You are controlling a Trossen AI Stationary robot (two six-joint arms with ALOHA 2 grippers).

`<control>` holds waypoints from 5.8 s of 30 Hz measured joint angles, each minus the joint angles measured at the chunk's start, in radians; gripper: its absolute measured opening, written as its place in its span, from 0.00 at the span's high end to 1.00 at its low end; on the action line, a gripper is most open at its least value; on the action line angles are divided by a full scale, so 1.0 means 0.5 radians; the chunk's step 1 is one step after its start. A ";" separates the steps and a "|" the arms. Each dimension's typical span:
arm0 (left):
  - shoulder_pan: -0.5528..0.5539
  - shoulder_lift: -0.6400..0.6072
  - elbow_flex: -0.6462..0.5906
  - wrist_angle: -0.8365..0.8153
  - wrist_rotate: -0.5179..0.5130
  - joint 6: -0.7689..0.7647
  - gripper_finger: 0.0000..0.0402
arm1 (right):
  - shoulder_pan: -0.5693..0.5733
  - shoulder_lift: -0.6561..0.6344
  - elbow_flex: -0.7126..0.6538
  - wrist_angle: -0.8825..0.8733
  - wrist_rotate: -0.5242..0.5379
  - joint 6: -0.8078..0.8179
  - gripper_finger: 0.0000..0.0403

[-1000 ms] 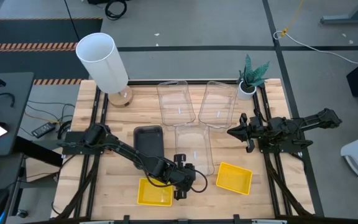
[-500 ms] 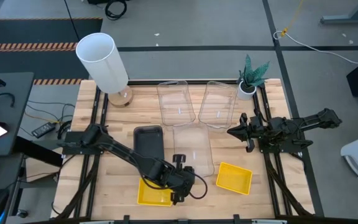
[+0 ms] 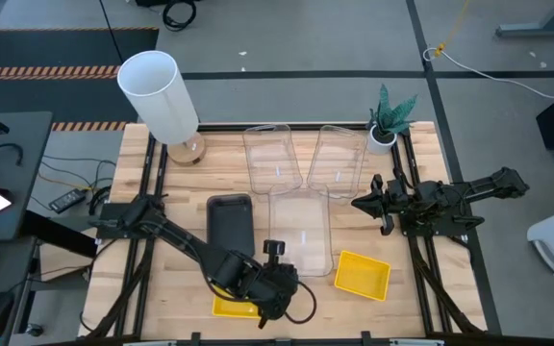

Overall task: Stack baskets by color
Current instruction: Stack the bottom transparent bin on top of the top left transparent bin, then stack the right transparent bin on top of the transparent bin

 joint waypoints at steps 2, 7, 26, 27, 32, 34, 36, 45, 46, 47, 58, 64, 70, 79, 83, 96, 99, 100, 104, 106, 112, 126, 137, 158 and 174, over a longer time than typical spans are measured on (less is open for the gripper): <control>-0.008 -0.001 0.027 -0.002 -0.022 0.017 0.98 | 0.000 0.000 0.000 0.000 0.000 0.000 0.93; -0.022 -0.001 0.125 -0.115 -0.051 0.064 0.98 | 0.000 0.000 0.001 0.000 0.000 0.000 0.93; 0.021 -0.025 0.229 -0.540 -0.217 0.226 0.98 | 0.000 0.000 0.000 -0.001 -0.001 0.001 0.93; 0.026 -0.045 0.228 -0.557 -0.216 0.226 0.98 | 0.000 0.000 0.001 -0.001 -0.001 0.001 0.93; 0.092 -0.162 0.230 -0.580 -0.154 0.243 0.98 | 0.000 0.000 0.000 0.000 -0.001 0.001 0.93; 0.143 -0.184 0.230 -0.617 -0.120 0.271 0.98 | 0.000 0.000 0.001 0.001 -0.001 0.001 0.93; 0.203 -0.196 0.229 -0.679 -0.107 0.281 0.98 | 0.000 0.000 0.001 0.000 -0.001 0.001 0.93; 0.512 -0.200 0.124 -0.738 -0.007 0.494 0.98 | 0.000 0.000 0.000 0.000 -0.001 0.001 0.93; 0.548 -0.200 0.108 -0.735 -0.002 0.527 0.98 | 0.000 0.000 0.000 0.000 -0.001 0.001 0.93; 0.580 -0.211 0.082 -0.730 0.008 0.545 0.98 | 0.000 0.000 0.000 -0.001 -0.001 0.001 0.93; 0.862 -0.549 -0.371 -0.300 0.041 0.680 0.98 | 0.000 -0.001 0.000 0.011 -0.001 0.001 0.93; 0.970 -0.748 -0.868 0.183 0.092 0.691 0.98 | 0.000 -0.001 0.000 0.013 -0.001 0.001 0.93; 1.080 -0.832 -1.159 0.475 0.230 0.645 0.98 | 0.000 -0.001 0.000 0.014 -0.001 0.001 0.93; 1.105 -0.809 -1.237 0.494 0.372 0.531 0.98 | 0.000 -0.001 0.000 0.015 -0.002 0.001 0.93; 1.105 -0.809 -1.238 0.492 0.406 0.444 0.93 | 0.000 -0.001 0.001 0.014 -0.001 0.001 0.93; 1.104 -0.814 -1.144 0.493 0.402 0.382 0.56 | 0.000 -0.001 0.000 0.014 -0.001 0.001 0.93; 1.083 -0.840 -1.144 0.466 0.407 0.407 0.56 | 0.000 -0.001 0.000 0.014 -0.001 0.001 0.93; 1.071 -0.855 -1.143 0.478 0.415 0.430 0.57 | 0.000 -0.001 0.000 0.014 -0.001 0.001 0.93; 0.997 -0.924 -1.143 0.601 0.473 0.535 0.61 | 0.000 0.000 0.000 0.014 -0.001 0.001 0.93; 0.971 -0.963 -1.146 0.662 0.506 0.581 0.64 | 0.000 0.000 0.001 0.014 -0.001 0.001 0.93; 0.952 -1.056 -1.358 0.988 0.595 0.630 0.71 | 0.000 0.000 0.000 0.014 -0.001 0.001 0.93; 1.040 -1.404 -2.028 1.733 0.793 0.721 0.80 | -0.002 0.003 0.001 0.322 0.003 0.010 0.93; 1.115 -1.784 -2.764 2.446 0.813 0.755 0.84 | -0.007 0.025 0.001 0.595 0.066 -0.172 0.93; 1.012 -2.018 -3.558 3.464 0.678 0.488 0.87 | -0.308 0.361 0.587 -0.583 0.305 0.105 0.97; 1.012 -2.747 -3.739 3.008 0.576 0.584 0.88 | -0.321 0.875 0.964 -1.106 0.206 0.175 0.89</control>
